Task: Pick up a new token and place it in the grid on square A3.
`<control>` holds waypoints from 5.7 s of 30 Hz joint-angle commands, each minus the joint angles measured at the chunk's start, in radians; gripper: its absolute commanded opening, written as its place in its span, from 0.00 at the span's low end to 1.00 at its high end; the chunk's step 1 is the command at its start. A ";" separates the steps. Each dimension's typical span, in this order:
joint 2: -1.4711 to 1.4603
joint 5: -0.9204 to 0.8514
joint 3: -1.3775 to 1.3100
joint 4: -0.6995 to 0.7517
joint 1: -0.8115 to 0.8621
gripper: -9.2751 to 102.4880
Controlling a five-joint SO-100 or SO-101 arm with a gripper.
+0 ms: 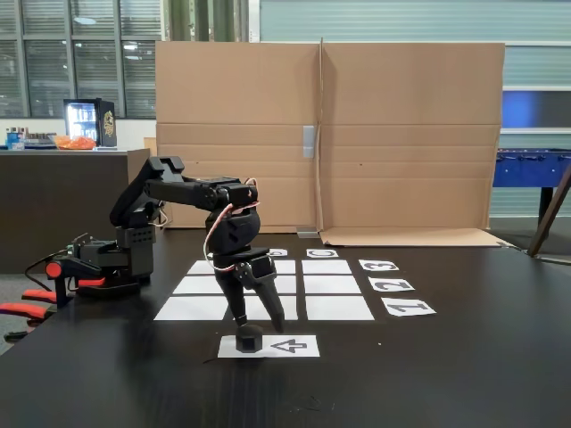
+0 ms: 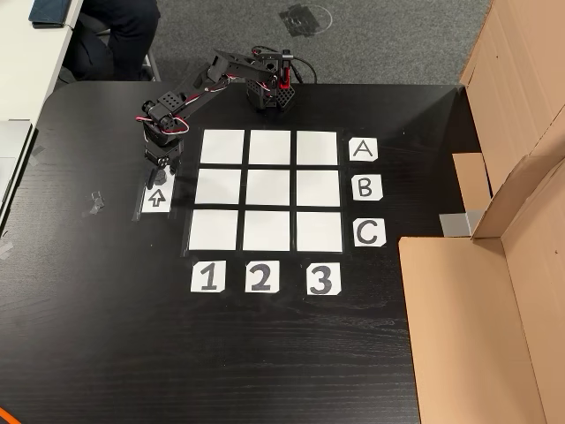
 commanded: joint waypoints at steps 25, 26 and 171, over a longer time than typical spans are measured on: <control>-0.029 0.049 -0.071 -0.026 0.058 0.36; -0.029 0.049 -0.071 -0.028 0.058 0.35; 1.203 0.209 1.589 -0.380 -1.404 0.08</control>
